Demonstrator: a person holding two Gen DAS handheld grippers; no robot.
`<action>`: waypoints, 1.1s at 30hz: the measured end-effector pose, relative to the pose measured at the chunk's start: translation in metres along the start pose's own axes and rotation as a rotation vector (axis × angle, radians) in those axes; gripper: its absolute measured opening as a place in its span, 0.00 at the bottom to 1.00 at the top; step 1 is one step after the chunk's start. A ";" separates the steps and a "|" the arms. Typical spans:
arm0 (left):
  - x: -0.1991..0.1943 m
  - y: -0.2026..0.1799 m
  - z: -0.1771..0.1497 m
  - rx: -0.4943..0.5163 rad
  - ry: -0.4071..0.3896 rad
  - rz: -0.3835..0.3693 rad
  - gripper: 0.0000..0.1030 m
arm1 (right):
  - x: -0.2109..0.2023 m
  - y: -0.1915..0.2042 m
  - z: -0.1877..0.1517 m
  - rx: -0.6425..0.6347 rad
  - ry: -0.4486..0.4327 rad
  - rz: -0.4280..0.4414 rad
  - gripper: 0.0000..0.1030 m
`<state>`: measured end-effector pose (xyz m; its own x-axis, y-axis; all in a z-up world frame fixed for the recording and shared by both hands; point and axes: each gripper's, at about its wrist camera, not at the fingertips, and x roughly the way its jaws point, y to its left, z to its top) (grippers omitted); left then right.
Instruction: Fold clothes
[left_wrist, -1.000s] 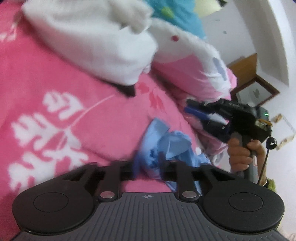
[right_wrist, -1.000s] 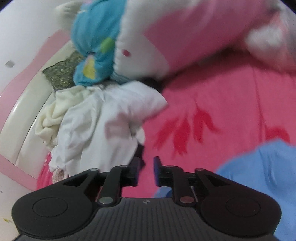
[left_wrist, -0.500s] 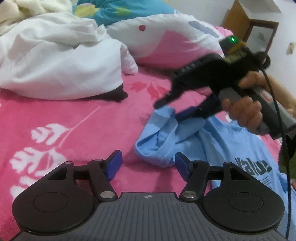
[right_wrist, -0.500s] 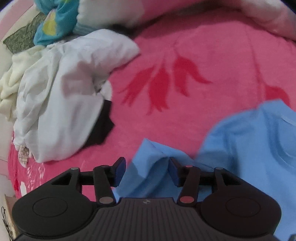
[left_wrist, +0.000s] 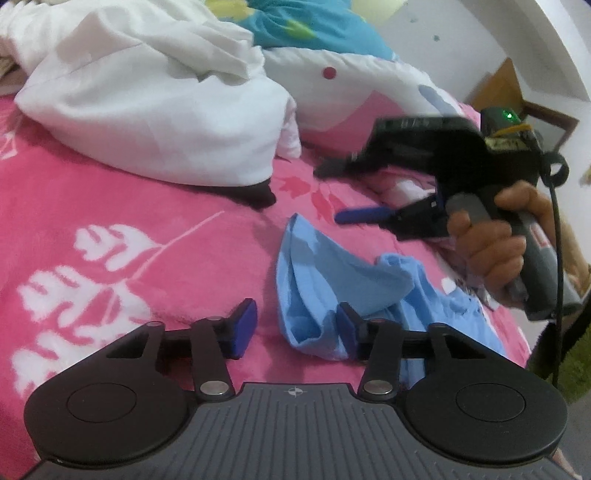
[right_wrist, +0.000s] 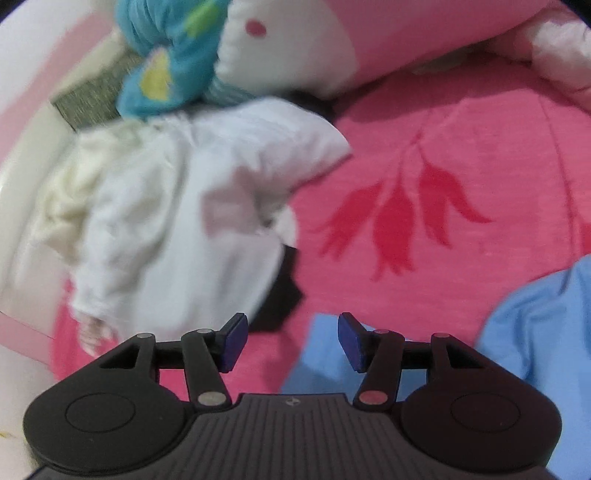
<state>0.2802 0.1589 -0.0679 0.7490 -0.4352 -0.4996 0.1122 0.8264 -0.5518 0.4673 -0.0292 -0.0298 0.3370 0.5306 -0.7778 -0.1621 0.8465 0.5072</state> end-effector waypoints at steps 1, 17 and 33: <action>0.000 0.000 0.000 -0.004 -0.003 0.004 0.39 | 0.004 0.002 0.001 -0.018 0.016 -0.034 0.55; -0.008 -0.013 -0.006 0.027 -0.098 0.010 0.02 | 0.042 0.053 -0.001 -0.318 0.082 -0.328 0.03; -0.038 0.017 0.008 -0.104 -0.208 0.105 0.01 | 0.052 0.099 -0.005 -0.468 -0.152 -0.020 0.03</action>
<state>0.2583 0.1925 -0.0529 0.8725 -0.2572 -0.4155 -0.0333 0.8171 -0.5756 0.4642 0.0829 -0.0218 0.4698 0.5312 -0.7050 -0.5420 0.8040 0.2447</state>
